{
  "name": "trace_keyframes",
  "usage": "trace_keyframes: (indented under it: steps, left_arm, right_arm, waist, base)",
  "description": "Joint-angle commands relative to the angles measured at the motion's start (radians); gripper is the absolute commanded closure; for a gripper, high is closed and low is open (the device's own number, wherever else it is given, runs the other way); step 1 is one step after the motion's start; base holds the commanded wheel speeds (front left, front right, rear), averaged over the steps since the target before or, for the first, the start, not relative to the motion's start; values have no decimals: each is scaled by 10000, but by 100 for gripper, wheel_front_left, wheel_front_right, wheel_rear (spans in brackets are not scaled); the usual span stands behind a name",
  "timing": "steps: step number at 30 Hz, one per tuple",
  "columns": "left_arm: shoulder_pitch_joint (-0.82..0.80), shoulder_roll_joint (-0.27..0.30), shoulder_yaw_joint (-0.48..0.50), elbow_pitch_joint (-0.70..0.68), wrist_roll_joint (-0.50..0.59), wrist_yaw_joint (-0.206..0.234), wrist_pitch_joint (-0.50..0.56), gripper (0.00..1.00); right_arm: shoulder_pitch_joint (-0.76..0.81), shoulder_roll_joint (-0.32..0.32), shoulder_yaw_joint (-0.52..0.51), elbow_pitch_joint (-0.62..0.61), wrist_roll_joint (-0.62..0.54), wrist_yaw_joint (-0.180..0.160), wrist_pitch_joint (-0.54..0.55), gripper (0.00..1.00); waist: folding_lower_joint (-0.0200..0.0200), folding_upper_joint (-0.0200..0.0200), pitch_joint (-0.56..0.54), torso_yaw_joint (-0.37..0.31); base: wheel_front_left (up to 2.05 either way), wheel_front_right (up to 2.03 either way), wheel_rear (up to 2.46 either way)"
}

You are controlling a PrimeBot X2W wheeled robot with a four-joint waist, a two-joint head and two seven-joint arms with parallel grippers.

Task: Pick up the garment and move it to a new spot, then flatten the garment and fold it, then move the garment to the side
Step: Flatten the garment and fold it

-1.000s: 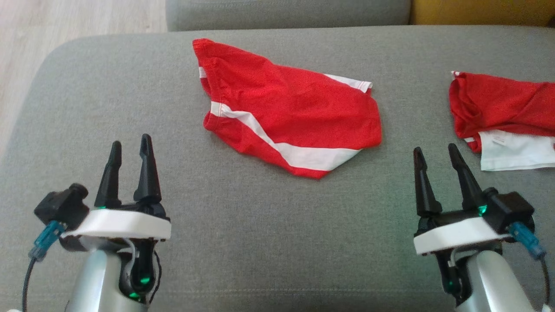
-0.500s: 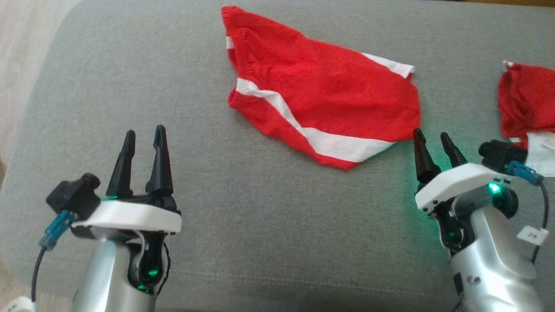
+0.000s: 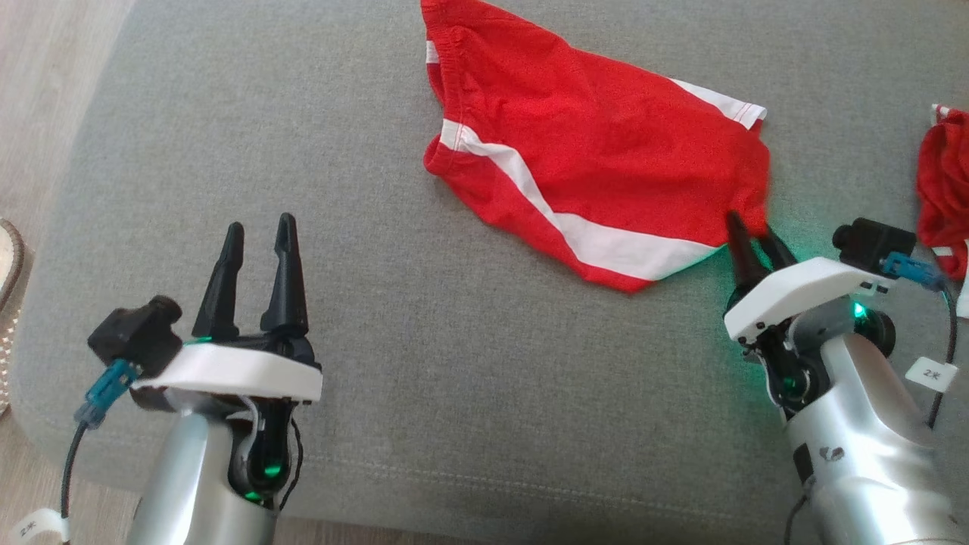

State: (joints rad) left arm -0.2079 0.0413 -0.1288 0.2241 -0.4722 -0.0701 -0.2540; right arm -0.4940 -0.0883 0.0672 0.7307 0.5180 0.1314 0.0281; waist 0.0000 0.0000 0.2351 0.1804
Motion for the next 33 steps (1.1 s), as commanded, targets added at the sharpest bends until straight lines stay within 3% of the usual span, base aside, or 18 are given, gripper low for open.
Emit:
trace_keyframes:
  steps: [1,13,24,33]
  left_arm:
    - [-375,90,258,-278,-78,26,-78,0]
    - [-165,90,174,-128,-268,114,-78,0]
    - [24,90,-217,-184,-497,213,-78,0]
    - [-407,89,-588,-150,-630,193,-78,0]
  right_arm:
    - [-385,-95,315,-251,94,-7,-174,100]
    - [-306,-849,991,-692,-455,-7,-432,100]
    - [-189,-1176,462,-2500,-2329,-7,1636,100]
    - [-1268,-1127,110,-1066,-3213,-7,2226,100]
  waist:
    - [0,0,-23,-11]
    - [0,0,-596,-377]
    - [0,0,-646,-305]
    - [0,0,107,239]
  base:
    - [0,0,0]
    - [0,0,0]
    - [0,0,0]
    - [0,0,0]
